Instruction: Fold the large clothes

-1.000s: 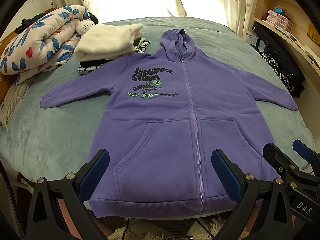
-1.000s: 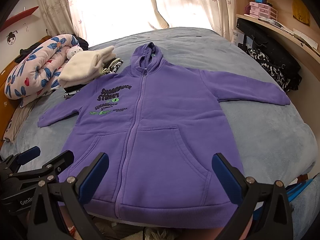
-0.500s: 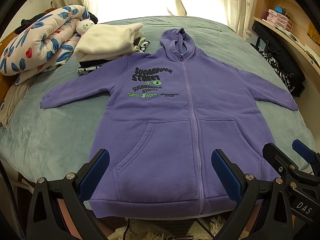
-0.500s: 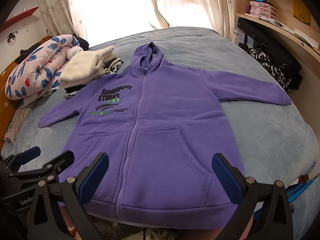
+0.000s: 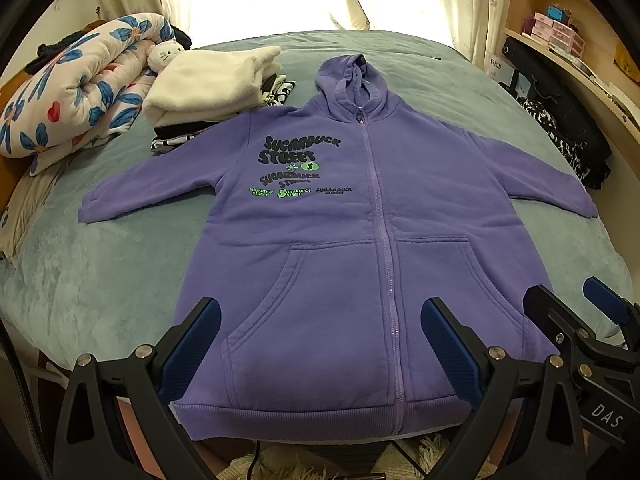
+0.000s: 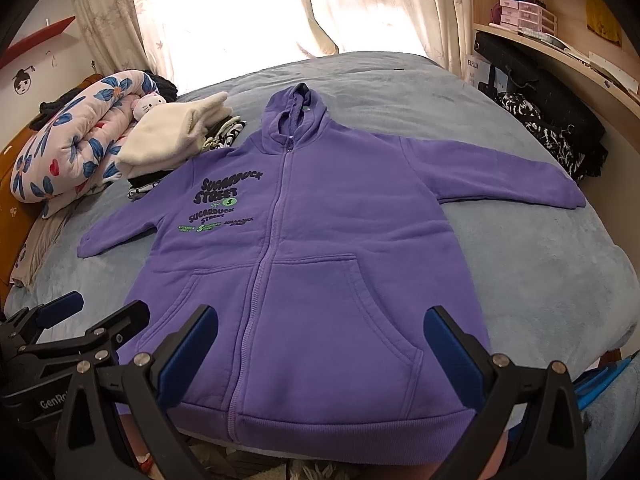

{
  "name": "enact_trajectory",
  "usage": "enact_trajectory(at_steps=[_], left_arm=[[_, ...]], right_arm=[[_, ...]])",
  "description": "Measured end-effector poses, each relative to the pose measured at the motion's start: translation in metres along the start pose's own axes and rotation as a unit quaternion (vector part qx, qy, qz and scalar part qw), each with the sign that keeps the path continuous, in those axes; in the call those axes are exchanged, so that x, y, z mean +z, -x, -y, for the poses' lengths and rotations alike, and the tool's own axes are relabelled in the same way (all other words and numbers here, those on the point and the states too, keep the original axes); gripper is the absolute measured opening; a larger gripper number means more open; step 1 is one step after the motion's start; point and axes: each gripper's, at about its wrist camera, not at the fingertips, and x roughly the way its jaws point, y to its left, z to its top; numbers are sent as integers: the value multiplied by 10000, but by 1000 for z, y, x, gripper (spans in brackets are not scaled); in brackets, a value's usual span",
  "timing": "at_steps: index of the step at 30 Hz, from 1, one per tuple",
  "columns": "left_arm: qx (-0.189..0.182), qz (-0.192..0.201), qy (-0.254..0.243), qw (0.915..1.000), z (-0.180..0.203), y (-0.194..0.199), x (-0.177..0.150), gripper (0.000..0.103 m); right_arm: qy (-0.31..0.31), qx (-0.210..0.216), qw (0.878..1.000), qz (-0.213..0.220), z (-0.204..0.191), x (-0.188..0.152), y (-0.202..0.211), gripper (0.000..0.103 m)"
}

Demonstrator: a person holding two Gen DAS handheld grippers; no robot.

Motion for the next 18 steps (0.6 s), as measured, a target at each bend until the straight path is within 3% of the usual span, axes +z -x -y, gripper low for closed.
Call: enact_trajectory(at_steps=[10,18], left_arm=[[29,59,-225,9997,18,-4,18,99],[96,637,-653,9958,52,10,54,99]], right_arm=[[-55,7,9999,152,5,4,0,103],[-102,-110,9990,427,36,42,1,103]])
